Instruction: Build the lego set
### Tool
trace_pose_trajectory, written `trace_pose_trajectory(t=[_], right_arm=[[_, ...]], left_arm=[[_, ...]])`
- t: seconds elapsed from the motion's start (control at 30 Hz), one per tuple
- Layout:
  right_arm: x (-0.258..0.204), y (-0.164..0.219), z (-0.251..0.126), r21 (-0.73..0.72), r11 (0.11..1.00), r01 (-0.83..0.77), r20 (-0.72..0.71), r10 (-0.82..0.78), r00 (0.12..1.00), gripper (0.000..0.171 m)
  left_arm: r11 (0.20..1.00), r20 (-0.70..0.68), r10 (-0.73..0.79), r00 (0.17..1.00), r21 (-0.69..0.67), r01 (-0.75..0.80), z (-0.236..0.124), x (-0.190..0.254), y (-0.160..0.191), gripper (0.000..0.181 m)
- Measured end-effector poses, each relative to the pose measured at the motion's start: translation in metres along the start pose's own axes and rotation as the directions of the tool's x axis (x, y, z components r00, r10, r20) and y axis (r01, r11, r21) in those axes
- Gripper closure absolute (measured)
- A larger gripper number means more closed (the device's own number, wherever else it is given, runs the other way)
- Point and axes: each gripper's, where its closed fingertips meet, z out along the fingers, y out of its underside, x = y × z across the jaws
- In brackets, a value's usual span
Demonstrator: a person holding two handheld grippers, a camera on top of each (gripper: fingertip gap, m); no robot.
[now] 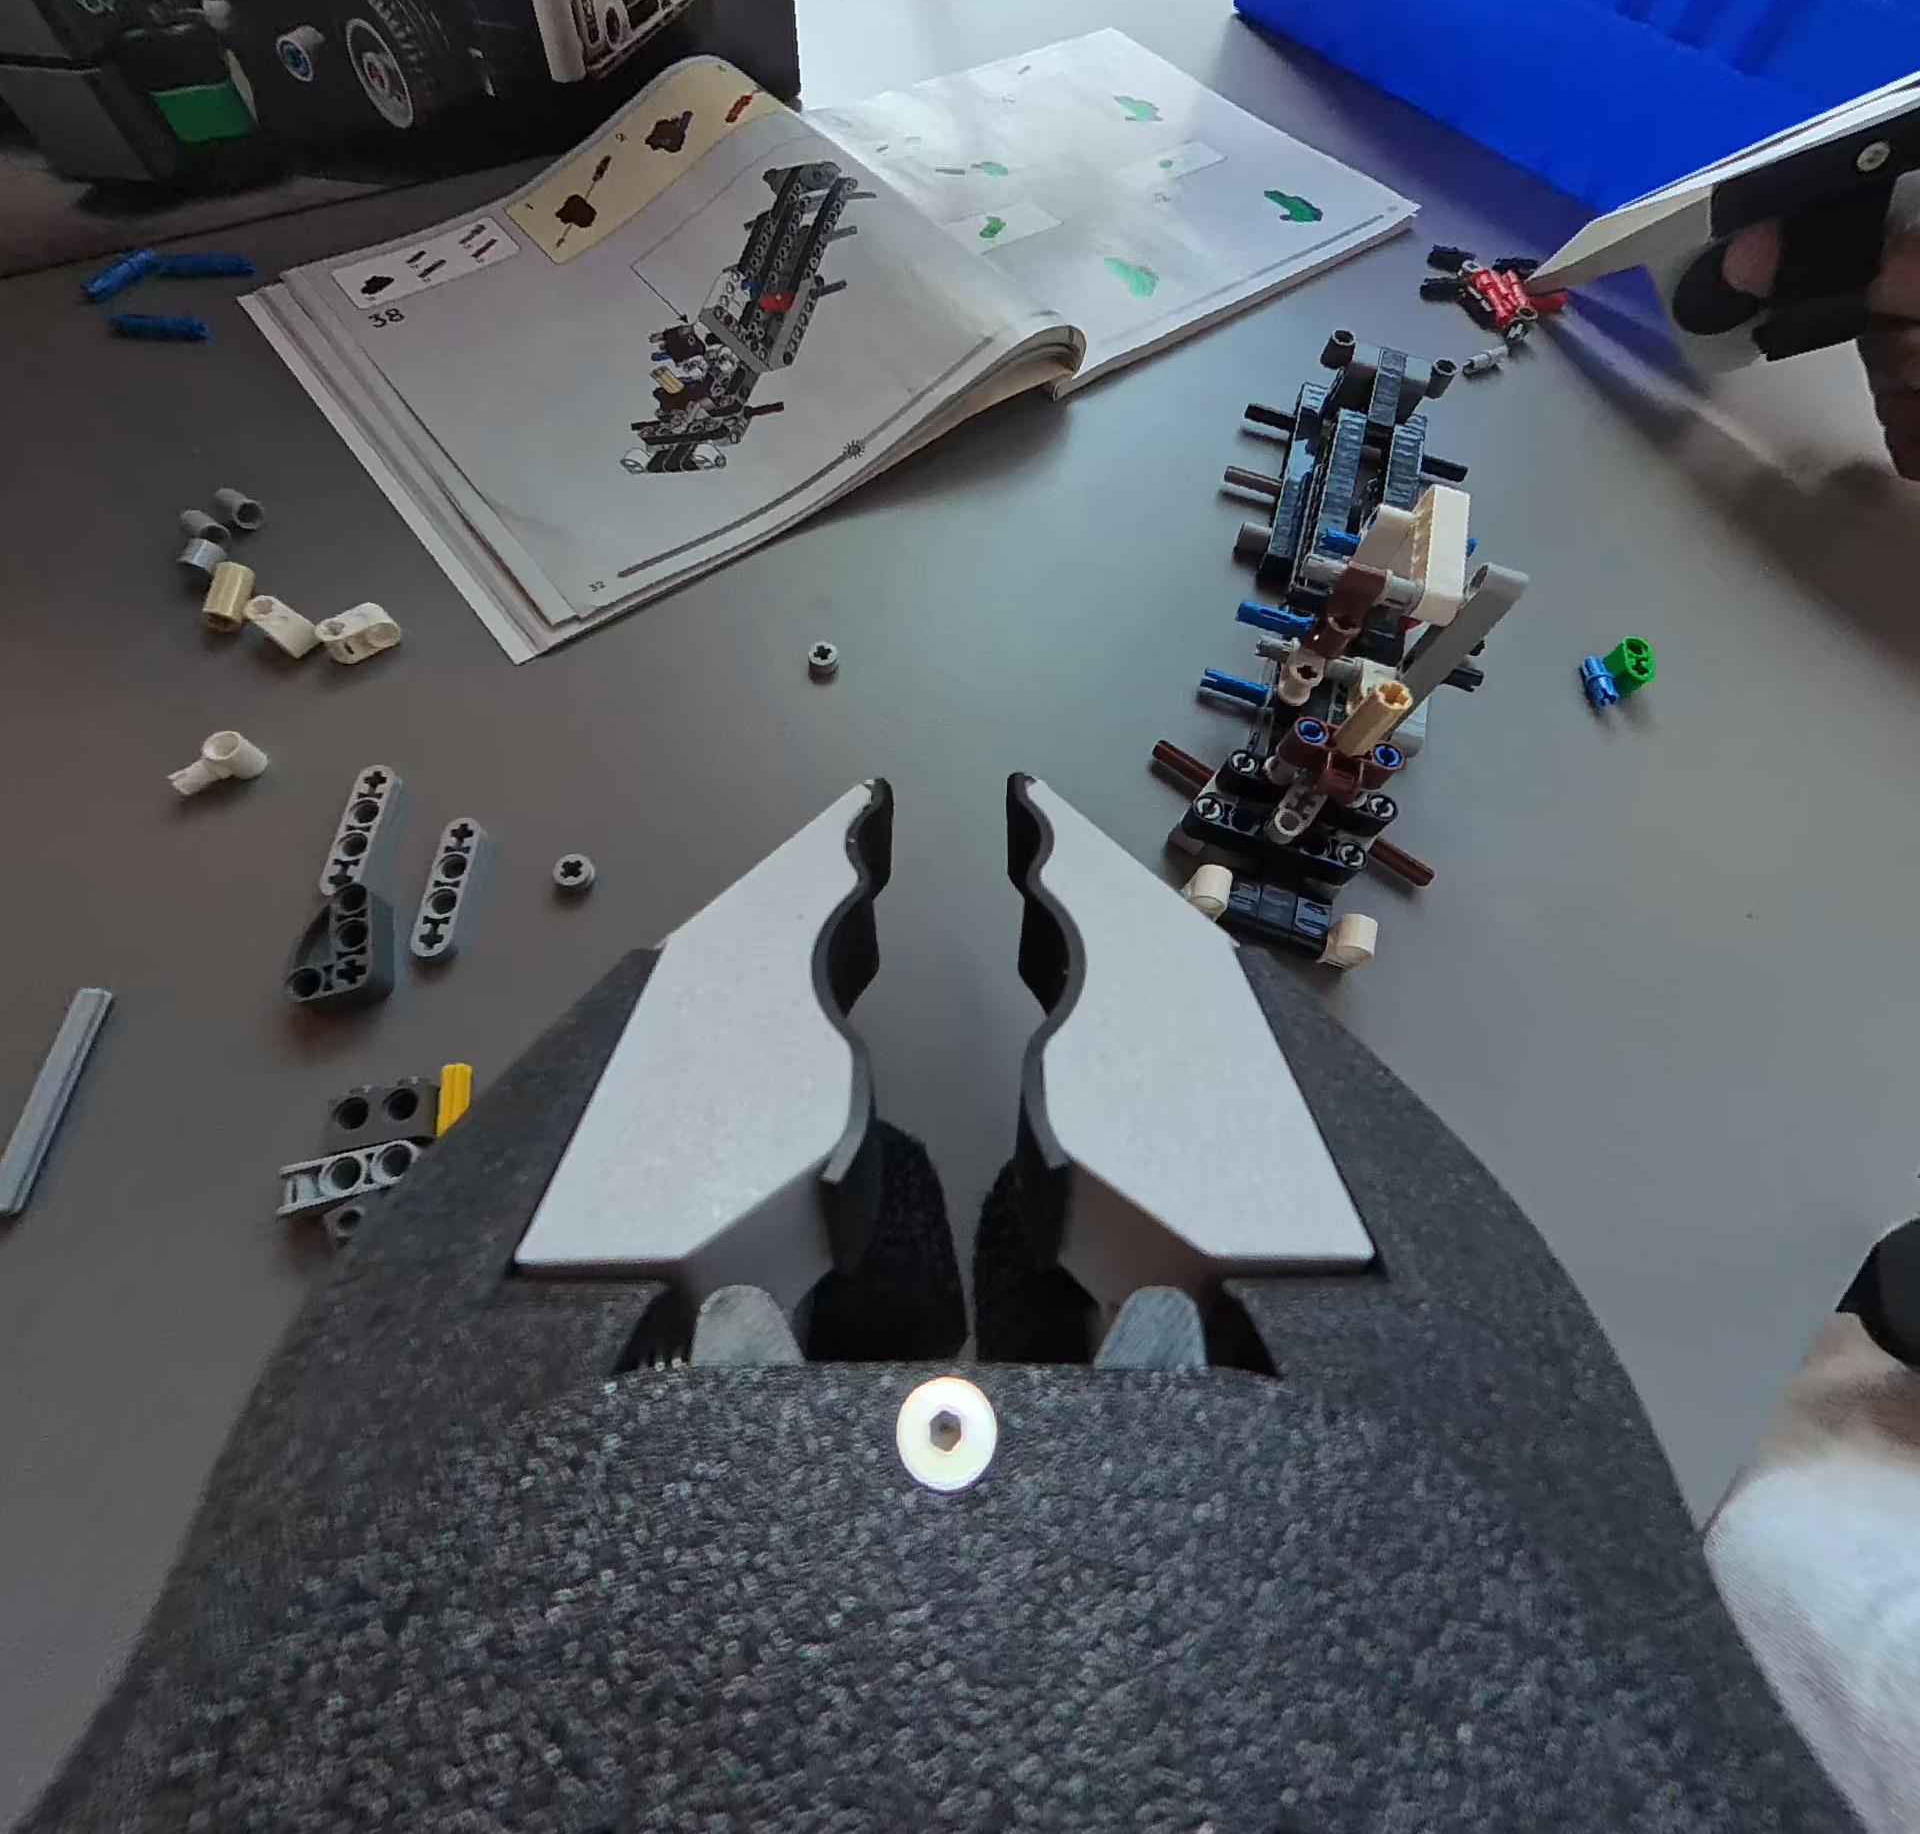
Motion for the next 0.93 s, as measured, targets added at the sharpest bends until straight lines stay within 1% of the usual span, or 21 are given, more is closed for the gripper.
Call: trace_pose_trajectory(t=[0.13, 0.23, 0.3, 0.33, 0.43, 0.53, 0.6, 0.7, 0.77, 0.8, 0.83, 0.87, 0.93], right_arm=[[0.000, -0.004, -0.004, 0.012, 1.000, -0.007, -0.002, 0.007, 1.000, 0.159], [-0.001, -0.002, -0.001, -0.010, 1.000, 0.010, -0.001, -0.010, 1.000, 0.161], [-0.001, 0.000, 0.001, -0.015, 1.000, 0.023, -0.002, -0.024, 1.000, 0.162], [-0.001, 0.000, 0.001, -0.014, 1.000, 0.026, 0.002, -0.026, 1.000, 0.166], [-0.001, 0.000, 0.001, -0.014, 0.999, 0.048, 0.006, -0.048, 0.999, 0.166], [-0.004, -0.004, -0.006, 0.023, 0.997, 0.072, 0.019, -0.072, 0.997, 0.167], [-0.016, -0.007, -0.015, 0.057, 0.994, 0.096, 0.072, -0.100, 0.992, 0.167], [-0.047, -0.004, -0.033, 0.113, 0.976, 0.187, 0.197, -0.206, 0.958, 0.167], [-0.071, 0.004, -0.045, 0.160, 0.948, 0.277, 0.294, -0.313, 0.903, 0.167], [-0.077, 0.008, -0.048, 0.176, 0.932, 0.318, 0.301, -0.359, 0.884, 0.167], [-0.078, 0.012, -0.049, 0.178, 0.922, 0.344, 0.282, -0.382, 0.880, 0.167], [-0.082, 0.017, -0.051, 0.181, 0.915, 0.361, 0.300, -0.401, 0.866, 0.167], [-0.100, 0.027, -0.059, 0.223, 0.901, 0.371, 0.400, -0.432, 0.808, 0.167]], left_arm=[[1.000, -0.009, -0.021, 1.000, 0.005, 0.021, 0.000, -0.002, -0.001, 0.161], [0.999, -0.005, -0.033, 0.999, 0.006, 0.033, 0.000, -0.004, -0.001, 0.161], [1.000, -0.010, -0.029, 1.000, 0.003, 0.029, 0.000, -0.002, -0.001, 0.161], [1.000, -0.011, -0.024, 1.000, 0.005, 0.025, 0.000, -0.002, -0.001, 0.161], [1.000, -0.007, -0.007, 1.000, 0.002, 0.007, 0.000, 0.000, 0.000, 0.161], [1.000, 0.011, 0.009, 1.000, -0.005, -0.009, 0.001, -0.001, 0.001, 0.161], [1.000, 0.021, 0.012, 1.000, -0.010, -0.011, 0.001, -0.002, 0.001, 0.161], [1.000, 0.024, 0.001, 1.000, -0.031, -0.001, 0.003, -0.003, 0.004, 0.161], [0.999, 0.023, -0.014, 1.000, -0.051, 0.016, 0.005, -0.005, 0.007, 0.160], [0.998, 0.026, -0.025, 0.999, -0.061, 0.026, 0.006, -0.006, 0.008, 0.160], [0.997, 0.026, -0.032, 0.999, -0.069, 0.033, 0.007, -0.007, 0.009, 0.160], [0.996, 0.029, -0.034, 0.999, -0.078, 0.036, 0.008, -0.007, 0.011, 0.160], [0.995, 0.039, -0.027, 0.999, -0.100, 0.031, 0.010, -0.008, 0.013, 0.160]])
